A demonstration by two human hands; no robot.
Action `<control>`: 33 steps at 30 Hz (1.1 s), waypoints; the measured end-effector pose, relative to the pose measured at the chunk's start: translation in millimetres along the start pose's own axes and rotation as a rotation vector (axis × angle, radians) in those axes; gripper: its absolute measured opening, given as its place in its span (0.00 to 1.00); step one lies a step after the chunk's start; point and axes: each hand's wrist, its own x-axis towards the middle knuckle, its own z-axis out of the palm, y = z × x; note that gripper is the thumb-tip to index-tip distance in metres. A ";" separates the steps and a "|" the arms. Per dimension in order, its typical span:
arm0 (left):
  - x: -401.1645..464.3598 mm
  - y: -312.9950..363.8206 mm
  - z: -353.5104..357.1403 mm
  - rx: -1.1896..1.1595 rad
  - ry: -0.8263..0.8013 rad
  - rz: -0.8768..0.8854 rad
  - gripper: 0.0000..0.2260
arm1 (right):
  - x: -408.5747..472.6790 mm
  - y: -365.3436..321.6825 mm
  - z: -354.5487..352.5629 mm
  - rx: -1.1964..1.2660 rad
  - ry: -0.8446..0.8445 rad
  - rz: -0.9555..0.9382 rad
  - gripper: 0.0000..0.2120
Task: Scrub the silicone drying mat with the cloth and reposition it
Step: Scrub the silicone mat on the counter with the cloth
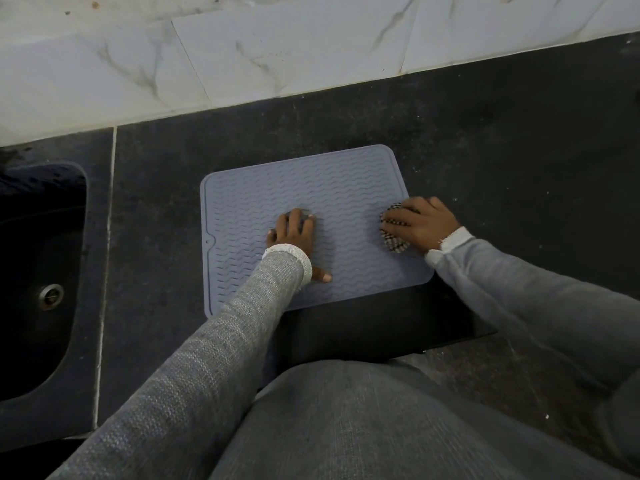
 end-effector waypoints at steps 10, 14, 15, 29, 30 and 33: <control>3.1 -3.0 3.0 0.009 -0.008 0.006 0.57 | -8.8 -3.2 11.7 -0.001 -0.051 -0.101 0.24; 3.4 -2.4 3.1 0.011 -0.019 0.000 0.58 | -25.4 15.3 8.0 0.009 -0.057 -0.024 0.23; 3.4 -2.3 3.1 0.012 -0.018 -0.001 0.58 | -22.6 13.9 6.3 0.023 -0.050 -0.006 0.23; 0.7 -1.7 1.3 0.003 -0.014 0.001 0.57 | -12.8 4.9 15.4 0.024 -0.063 -0.086 0.24; 0.2 -1.1 1.1 0.003 -0.010 -0.001 0.57 | -16.0 8.6 13.5 0.031 -0.079 -0.064 0.25; -0.8 0.2 0.9 0.002 0.000 -0.008 0.56 | -8.1 5.9 6.1 0.051 -0.057 -0.012 0.25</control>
